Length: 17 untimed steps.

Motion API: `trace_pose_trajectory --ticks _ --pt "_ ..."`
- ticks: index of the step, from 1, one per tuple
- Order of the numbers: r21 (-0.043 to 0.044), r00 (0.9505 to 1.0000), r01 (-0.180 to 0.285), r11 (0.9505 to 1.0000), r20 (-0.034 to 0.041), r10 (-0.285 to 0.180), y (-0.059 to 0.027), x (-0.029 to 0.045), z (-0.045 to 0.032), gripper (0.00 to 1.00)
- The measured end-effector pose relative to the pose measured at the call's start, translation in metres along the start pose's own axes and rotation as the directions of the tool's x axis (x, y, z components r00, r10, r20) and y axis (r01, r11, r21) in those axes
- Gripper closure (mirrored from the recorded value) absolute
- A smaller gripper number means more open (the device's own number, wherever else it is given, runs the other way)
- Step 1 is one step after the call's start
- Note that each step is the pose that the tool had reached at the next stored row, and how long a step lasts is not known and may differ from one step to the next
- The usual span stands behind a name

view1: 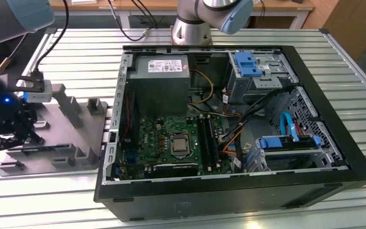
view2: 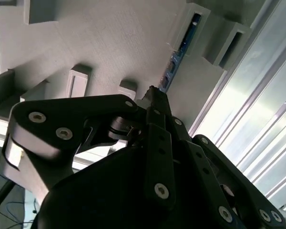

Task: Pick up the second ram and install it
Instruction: 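Pick up the second ram and move it above second insertion slot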

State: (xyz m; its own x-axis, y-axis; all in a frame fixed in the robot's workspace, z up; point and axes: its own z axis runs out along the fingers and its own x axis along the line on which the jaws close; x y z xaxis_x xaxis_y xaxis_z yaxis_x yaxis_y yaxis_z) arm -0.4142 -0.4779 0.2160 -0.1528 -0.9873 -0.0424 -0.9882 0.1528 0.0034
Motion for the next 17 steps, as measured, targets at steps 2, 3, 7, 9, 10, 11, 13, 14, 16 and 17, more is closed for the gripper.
trace_pose_trajectory --ticks 2,3,7,9,10,11,13,14,16,17 --pt "-0.0014 0.9994 0.036 0.9994 -0.0002 -0.036 0.0000 0.0000 0.0001 0.90" --pt "-0.0022 0.9985 0.055 0.9985 -0.0008 -0.055 0.0000 0.0000 0.0002 0.90" --pt "-0.0050 0.9920 0.126 0.9920 -0.0042 -0.126 -0.0001 0.0001 0.0005 0.90" --pt "-0.0056 0.9894 0.145 0.9894 -0.0137 -0.145 0.0000 0.0001 0.0009 0.90" --pt "-0.0059 0.9880 0.153 0.9882 -0.0204 -0.153 0.0000 0.0001 0.0010 0.90" --pt "-0.0063 0.9862 0.164 0.9865 -0.0250 -0.164 -0.0001 0.0001 0.0013 0.90" --pt "-0.0079 0.9814 0.190 0.9818 -0.0279 -0.190 -0.0001 0.0002 0.0015 0.90" --pt "-0.0087 0.9784 0.205 0.9788 -0.0283 -0.205 0.0000 0.0001 0.0017 0.90" --pt "-0.0096 0.9723 0.232 0.9727 -0.0287 -0.232 0.0000 0.0001 0.0021 0.90" --pt "-0.0097 0.9720 0.233 0.9724 -0.0289 -0.233 0.0000 0.0001 0.0023 0.90"
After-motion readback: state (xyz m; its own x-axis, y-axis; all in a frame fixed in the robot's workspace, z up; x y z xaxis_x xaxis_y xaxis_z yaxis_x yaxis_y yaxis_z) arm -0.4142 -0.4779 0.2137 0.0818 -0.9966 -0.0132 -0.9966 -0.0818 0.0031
